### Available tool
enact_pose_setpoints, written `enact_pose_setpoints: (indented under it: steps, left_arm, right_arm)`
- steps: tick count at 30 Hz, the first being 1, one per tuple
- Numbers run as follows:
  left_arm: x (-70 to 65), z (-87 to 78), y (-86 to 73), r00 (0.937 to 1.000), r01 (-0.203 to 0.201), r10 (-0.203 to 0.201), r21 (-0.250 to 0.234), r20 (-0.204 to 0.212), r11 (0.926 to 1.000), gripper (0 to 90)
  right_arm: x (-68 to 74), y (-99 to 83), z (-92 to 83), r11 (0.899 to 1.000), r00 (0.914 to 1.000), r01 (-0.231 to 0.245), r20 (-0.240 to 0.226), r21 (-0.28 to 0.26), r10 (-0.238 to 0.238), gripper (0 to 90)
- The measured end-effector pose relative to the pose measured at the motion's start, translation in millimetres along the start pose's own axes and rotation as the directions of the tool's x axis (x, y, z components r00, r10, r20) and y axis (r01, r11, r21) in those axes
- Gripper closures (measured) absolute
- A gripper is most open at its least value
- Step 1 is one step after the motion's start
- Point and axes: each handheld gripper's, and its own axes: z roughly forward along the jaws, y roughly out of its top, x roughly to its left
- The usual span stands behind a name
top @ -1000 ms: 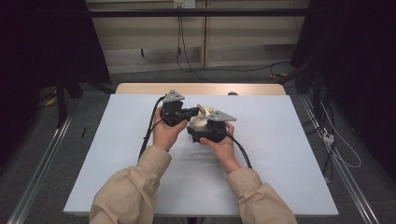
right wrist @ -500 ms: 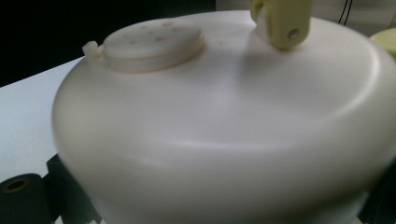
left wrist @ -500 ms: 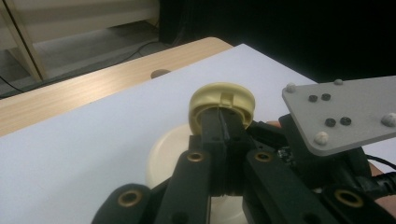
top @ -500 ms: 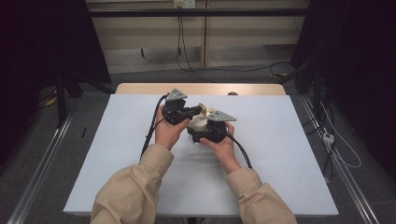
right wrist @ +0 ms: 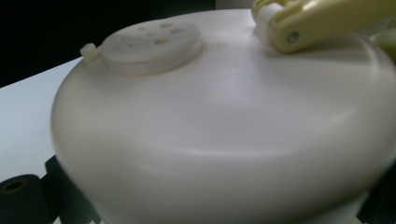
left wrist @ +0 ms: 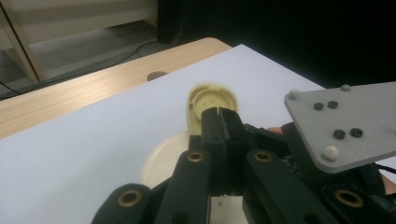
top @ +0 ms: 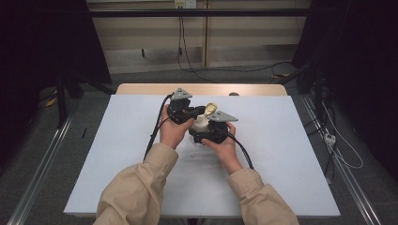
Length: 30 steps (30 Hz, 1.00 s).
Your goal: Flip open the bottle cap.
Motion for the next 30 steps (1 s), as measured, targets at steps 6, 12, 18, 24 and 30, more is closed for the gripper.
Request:
enact_pose_setpoints:
  steps: [6,12,18,24,30]
  left_arm:
    - [1.2,-6.5,-0.5,1.0,0.0,0.0,-0.004,0.008,1.0,89.7]
    - [-0.1,-11.7,-1.8,0.9999,0.003,-0.003,-0.027,0.013,0.9996,84.9]
    - [-0.9,-16.7,-6.5,0.9997,0.017,-0.017,-0.025,0.017,0.9995,70.8]
    - [3.1,-24.5,-17.3,0.9989,0.043,-0.042,-0.01,0.022,0.999,46.4]
    - [5.1,-35.3,-31.1,0.9988,0.05,-0.049,-0.019,0.006,0.9986,26.2]
  right_arm:
    - [0.9,0.4,-0.2,1.0,1.0,-0.002,0.007,0.006,0.002,5.1]
    - [0.2,1.1,-2.4,1.0,1.0,-0.009,0.0,0.02,0.009,4.7]
    - [0.8,2.1,-3.9,0.999,0.9997,-0.022,0.001,0.042,0.022,3.9]
    - [1.8,1.6,-10.2,0.996,0.9989,-0.045,-0.007,0.076,0.045,3.0]
    - [1.7,-1.2,-23.5,0.996,0.9995,-0.031,-0.008,0.088,0.032,3.3]
